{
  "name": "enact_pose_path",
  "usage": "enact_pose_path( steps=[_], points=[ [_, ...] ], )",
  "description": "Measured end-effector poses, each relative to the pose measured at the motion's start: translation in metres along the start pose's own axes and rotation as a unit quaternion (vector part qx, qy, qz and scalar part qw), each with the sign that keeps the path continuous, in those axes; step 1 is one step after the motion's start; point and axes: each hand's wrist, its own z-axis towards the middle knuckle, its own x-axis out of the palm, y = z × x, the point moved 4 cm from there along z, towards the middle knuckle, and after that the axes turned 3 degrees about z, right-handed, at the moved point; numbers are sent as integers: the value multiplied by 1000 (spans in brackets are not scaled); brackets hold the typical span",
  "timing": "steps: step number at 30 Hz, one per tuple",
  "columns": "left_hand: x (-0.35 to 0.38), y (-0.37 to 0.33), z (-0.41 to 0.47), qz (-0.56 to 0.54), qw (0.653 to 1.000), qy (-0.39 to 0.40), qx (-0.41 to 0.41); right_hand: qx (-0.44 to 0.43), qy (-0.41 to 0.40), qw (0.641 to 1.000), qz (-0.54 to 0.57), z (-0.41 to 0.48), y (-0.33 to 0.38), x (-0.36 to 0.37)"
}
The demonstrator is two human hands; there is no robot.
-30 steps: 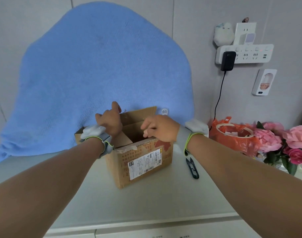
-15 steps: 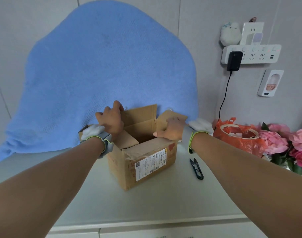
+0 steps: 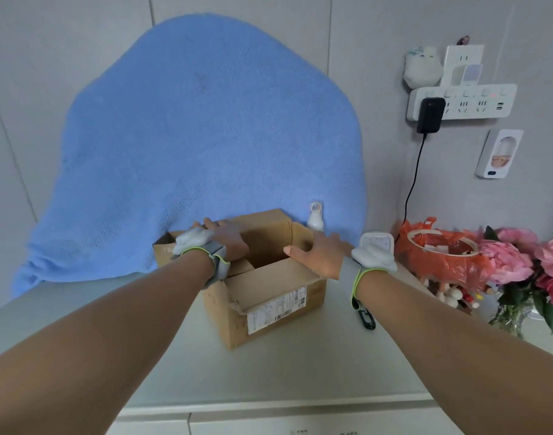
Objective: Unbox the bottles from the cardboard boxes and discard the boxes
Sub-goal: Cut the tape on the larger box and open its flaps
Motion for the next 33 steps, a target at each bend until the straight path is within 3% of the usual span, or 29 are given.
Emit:
enact_pose_path(
  steps=[5,11,15,19,25,33],
  points=[
    [-38,15,-2,-80,990,16,118,0,-30,999,-20,-5,5,2],
    [-62,61,13,138,979,27,146,13,-28,999,-30,-2,6,4],
    [-42,78,-2,167,974,70,139,28,-47,998,-27,4,8,15],
    [-17,65,-18,73,984,39,158,42,-84,996,-7,8,7,25],
    [-4,60,-31,6,998,21,65,30,-140,990,-6,-10,-1,39],
    [-17,73,-43,-145,988,-39,41,-127,-40,990,51,-36,-23,21]
  ],
)
